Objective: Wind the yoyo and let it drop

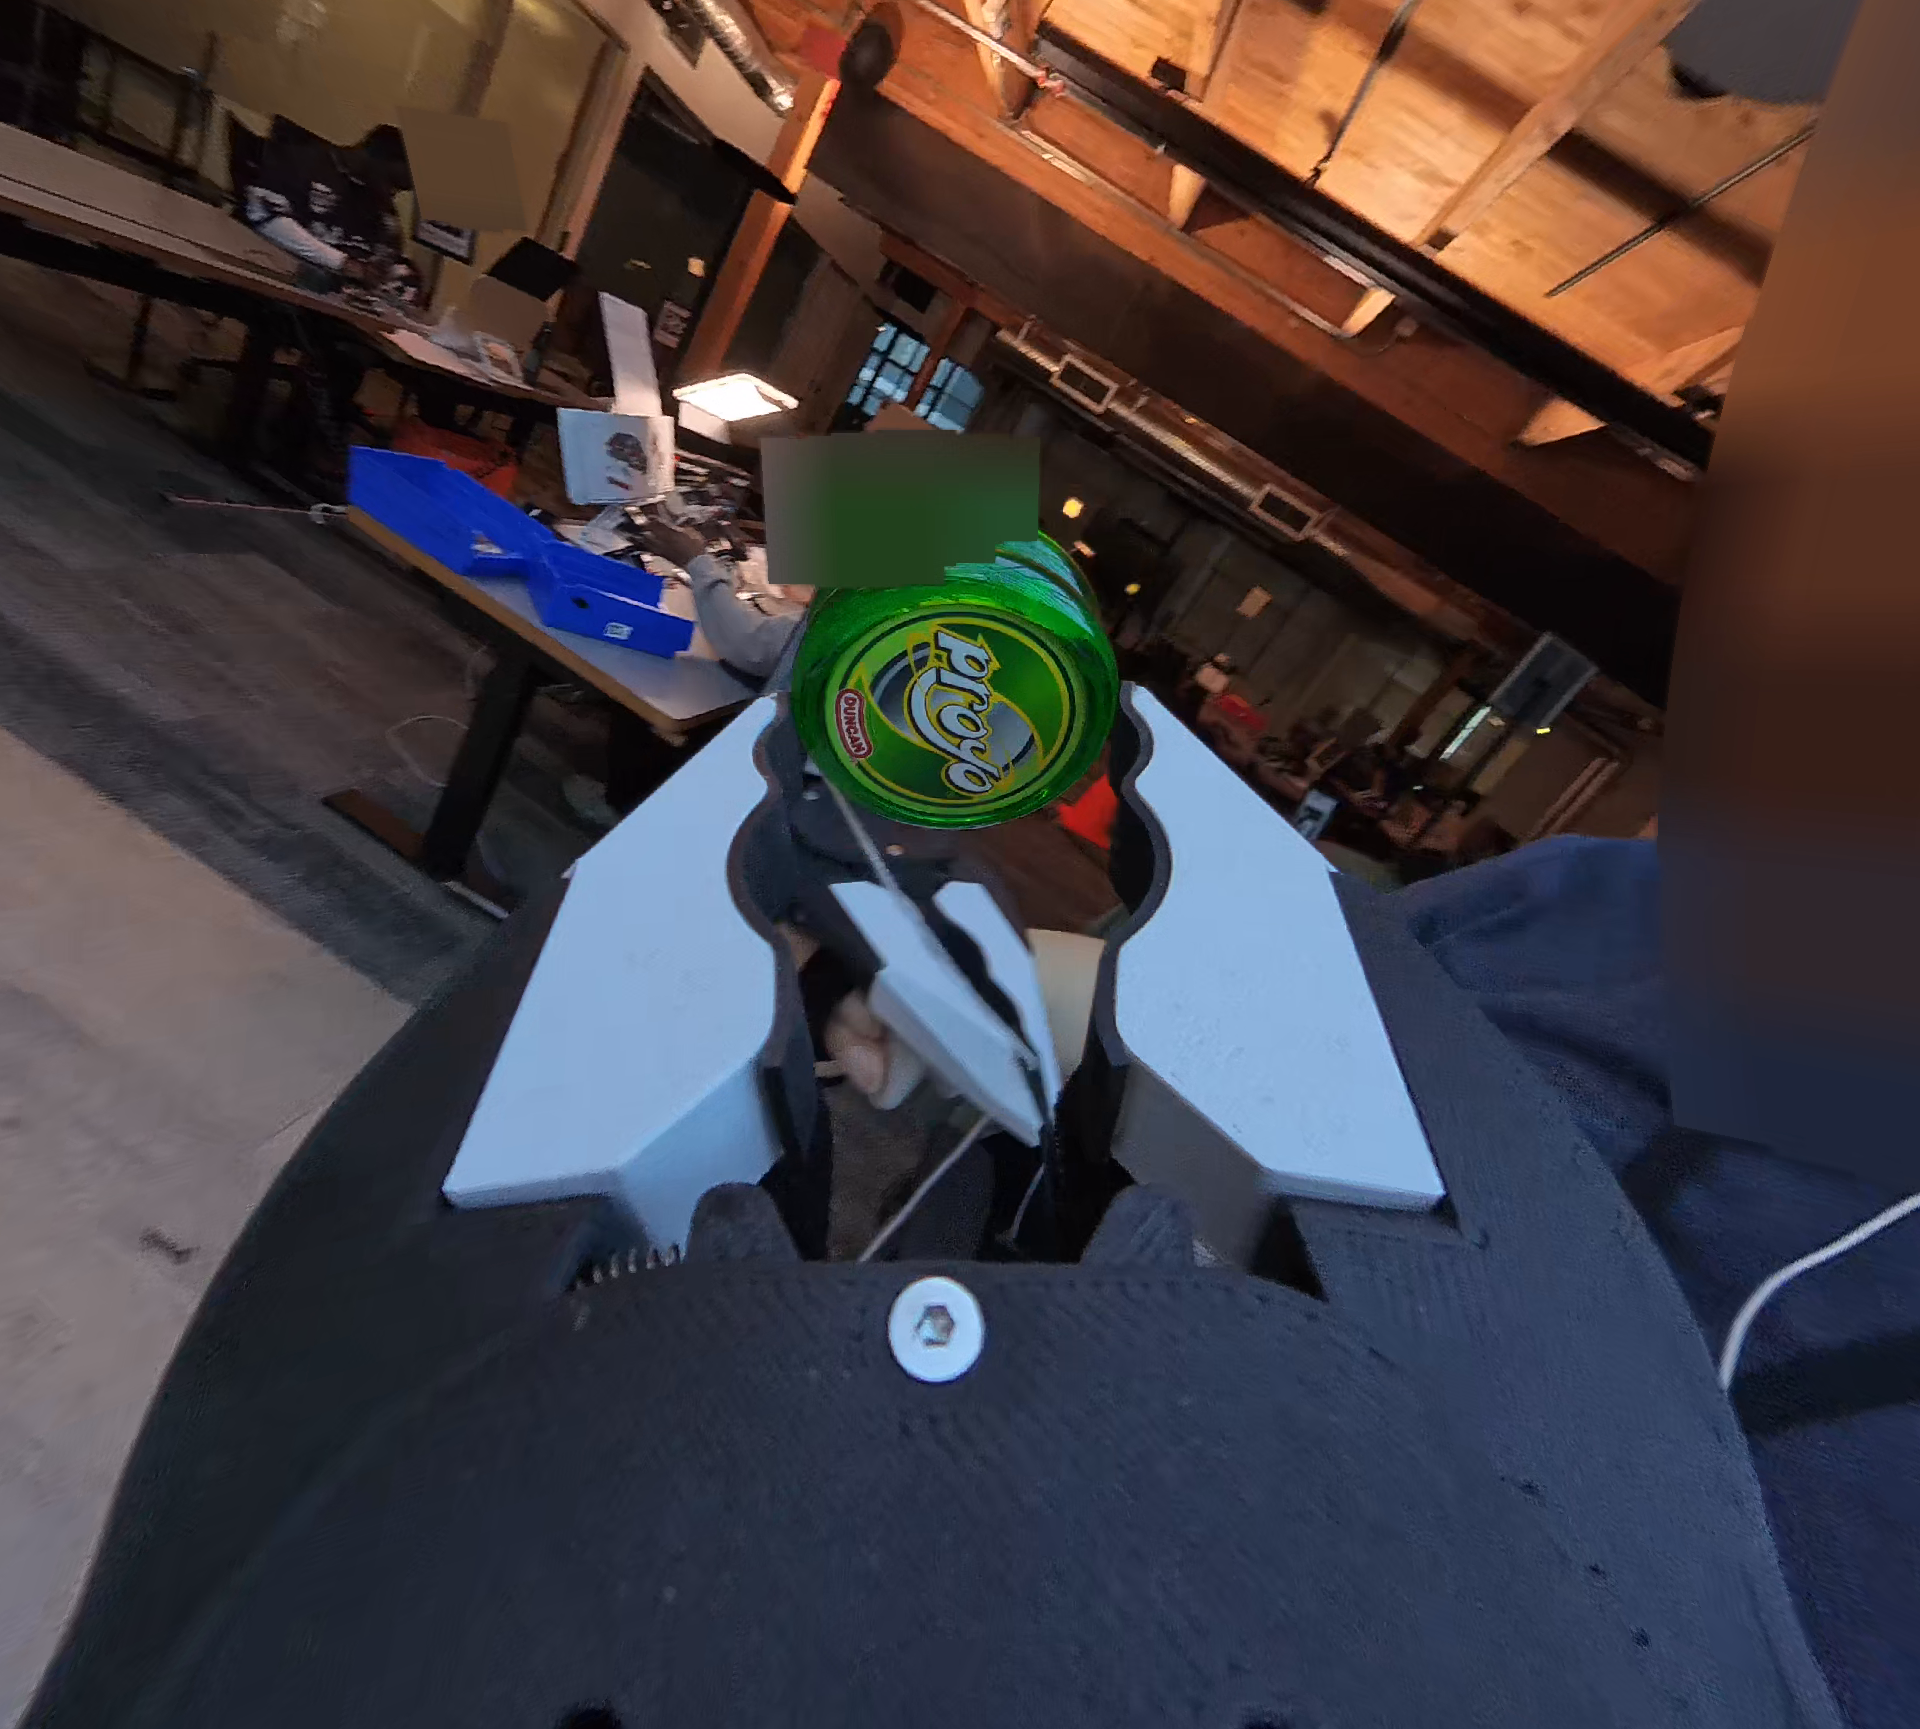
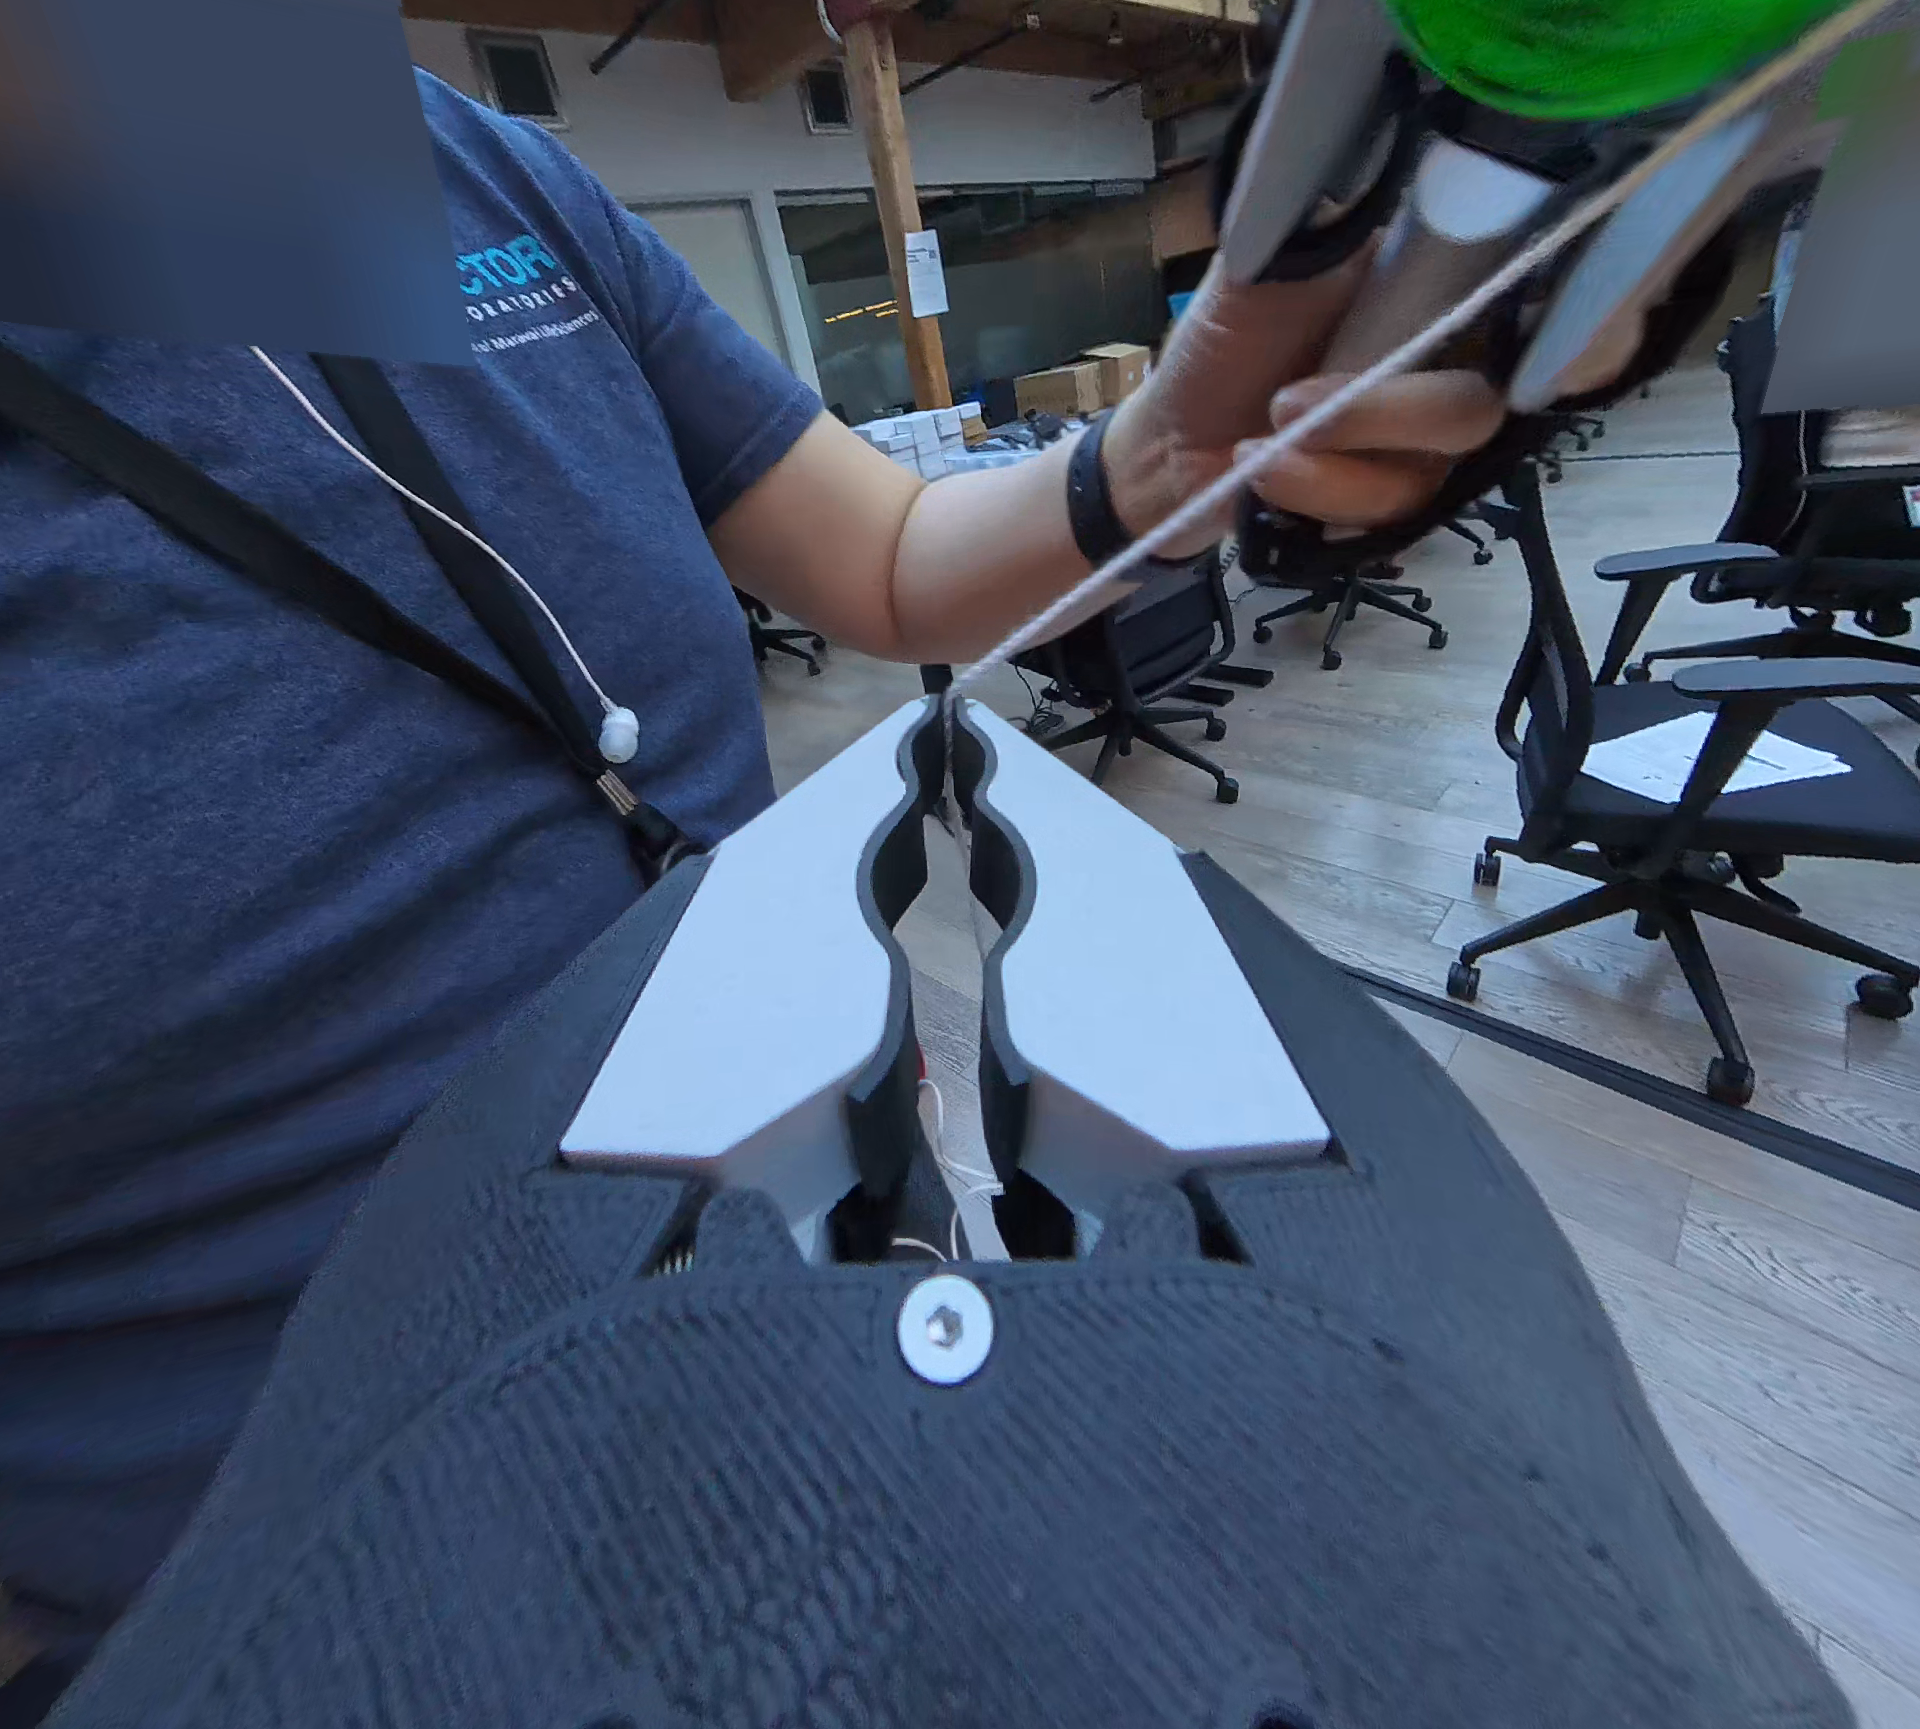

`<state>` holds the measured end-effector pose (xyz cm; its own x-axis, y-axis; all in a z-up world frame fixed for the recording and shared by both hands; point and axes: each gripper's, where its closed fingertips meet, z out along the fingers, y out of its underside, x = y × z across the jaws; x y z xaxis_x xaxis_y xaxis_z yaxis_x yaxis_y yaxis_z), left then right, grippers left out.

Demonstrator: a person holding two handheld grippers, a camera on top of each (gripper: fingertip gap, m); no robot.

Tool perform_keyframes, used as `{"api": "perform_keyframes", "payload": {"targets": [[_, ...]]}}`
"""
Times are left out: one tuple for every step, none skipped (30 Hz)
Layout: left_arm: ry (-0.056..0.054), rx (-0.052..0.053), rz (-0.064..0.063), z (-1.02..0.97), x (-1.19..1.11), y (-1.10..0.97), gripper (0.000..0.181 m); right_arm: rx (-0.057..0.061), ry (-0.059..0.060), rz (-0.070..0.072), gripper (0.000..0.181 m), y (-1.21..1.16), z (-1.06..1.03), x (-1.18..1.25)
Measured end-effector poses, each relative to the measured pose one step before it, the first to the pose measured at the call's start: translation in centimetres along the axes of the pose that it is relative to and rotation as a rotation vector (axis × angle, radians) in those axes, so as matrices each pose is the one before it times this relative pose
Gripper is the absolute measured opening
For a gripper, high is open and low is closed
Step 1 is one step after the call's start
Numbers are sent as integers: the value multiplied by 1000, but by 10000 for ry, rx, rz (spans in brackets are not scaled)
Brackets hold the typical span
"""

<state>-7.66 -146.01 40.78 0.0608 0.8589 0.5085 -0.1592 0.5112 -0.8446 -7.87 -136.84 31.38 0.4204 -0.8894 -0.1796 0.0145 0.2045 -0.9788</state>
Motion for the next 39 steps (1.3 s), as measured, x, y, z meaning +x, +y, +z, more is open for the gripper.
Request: {"api": "perform_keyframes", "payload": {"targets": [[-449, -108, 307, -247, -691, 68, 58, -10, -93, -56, 0, -322, 224, -579], [-411, -63, 264, -211, -625, 84, 59, -102, -5, -72, 0, -302, 233, -442], [-354, -24, 197, -178, -572, 75, 59, -181, 27, -82, 0, -301, 217, -364], [-354, -16, 169, -139, -590, 118, 59, -206, 28, -120, 0, -357, 189, -335], [-383, -83, 206, -88, -617, 251, 58, -262, 159, -112, 0, -371, 159, -96], [-362, -186, 277, -3, -567, 410, 59, -294, 185, -177, 0, -402, 119, -14], [-336, -226, 319, 32, -483, 489, 59, -315, 87, -221, 0, -434, 54, -145], [-347, -196, 316, 63, -455, 458, 59, -397, 11, -161, 0, -375, -4, -211], [-285, -202, 274, 75, -357, 466, 58, -415, 56, -174, 0, -396, -71, -121], [-137, -187, 189, 79, -148, 437, 59, -420, 154, -242, 0, -379, -167, 49], [-54, -104, 117, 61, -20, 311, 59, -477, 149, -233, 0, -296, -246, 94], [-50, -77, 89, 35, -12, 260, 59, -451, 98, -243, 0, -324, -309, 36], [-41, -117, 77, 35, -11, 303, 59, -372, 73, -239, 0, -405, -377, 29], [-45, -110, 84, 25, -2, 288, 59, -281, 70, -213, 0, -497, -449, 61], [-37, -76, 83, 4, 23, 227, 59, -317, 48, -166, 0, -406, -511, 72], [24, -65, 42, -14, 88, 202, 59, -265, 30, -176, 0, -402, -566, 64], [67, -33, -9, -25, 156, 145, 59, -195, 156, -170, 0, -431, -598, 280], [69, -5, -33, -35, 139, 90, 59, -242, 190, -120, 0, -270, -594, 401], [92, -16, -42, -18, 162, 108, 59, -277, 131, -89, 0, -155, -539, 366], [127, -29, -46, 0, 225, 114, 59, -262, 151, -102, 0, -108, -491, 430], [137, -17, -41, 25, 250, 99, 59, -252, 146, -120, 0, -77, -418, 473], [146, -35, -32, 54, 296, 130, 59, -281, 148, -123, 0, -7, -368, 519], [186, -78, -20, 97, 374, 178, 59, -284, 224, -148, 0, 29, -332, 682], [179, -71, 3, 137, 390, 185, 59, -304, 202, -129, 0, 85, -300, 700], [144, -80, 25, 163, 380, 198, 59, -355, 149, -62, 0, 194, -248, 681], [106, -111, 38, 182, 339, 251, 59, -300, 151, -57, 0, 148, -246, 689], [41, -117, 46, 171, 244, 270, 59, -226, 133, -71, 0, 96, -230, 656], [15, -101, 37, 169, 192, 240, 59, -124, 115, -24, 0, -5, -217, 635], [54, -81, -7, 136, 207, 207, 59, -72, 73, 26, 0, -41, -180, 551], [101, -48, -39, 137, 257, 165, 59, -84, 38, 3, 0, 18, -130, 470], [132, -18, -38, 115, 306, 112, 59, -116, 132, -18, 0, 142, -107, 605], [153, -17, -39, 113, 339, 92, 59, -127, 191, -8, 0, 205, -67, 683], [176, -7, -22, 97, 386, 82, 59, -122, 166, 12, 0, 279, -4, 662], [205, 22, 0, 88, 466, 24, 59, -109, 197, 51, 0, 350, 38, 736], [264, 14, -17, 101, 583, 28, 59, -39, 302, 100, 0, 328, 76, 915], [342, 29, -22, 105, 744, -17, 59, -46, 267, 134, 0, 493, 164, 898], [405, 84, 2, 114, 886, -94, 59, -60, 134, 208, 0, 628, 283, 673], [462, 120, -15, 112, 1000, -185, 59, -20, 58, 224, 0, 648, 395, 475], [422, 196, -29, 97, 962, -331, 59, -3, -29, 181, 0, 736, 527, 219]]}}
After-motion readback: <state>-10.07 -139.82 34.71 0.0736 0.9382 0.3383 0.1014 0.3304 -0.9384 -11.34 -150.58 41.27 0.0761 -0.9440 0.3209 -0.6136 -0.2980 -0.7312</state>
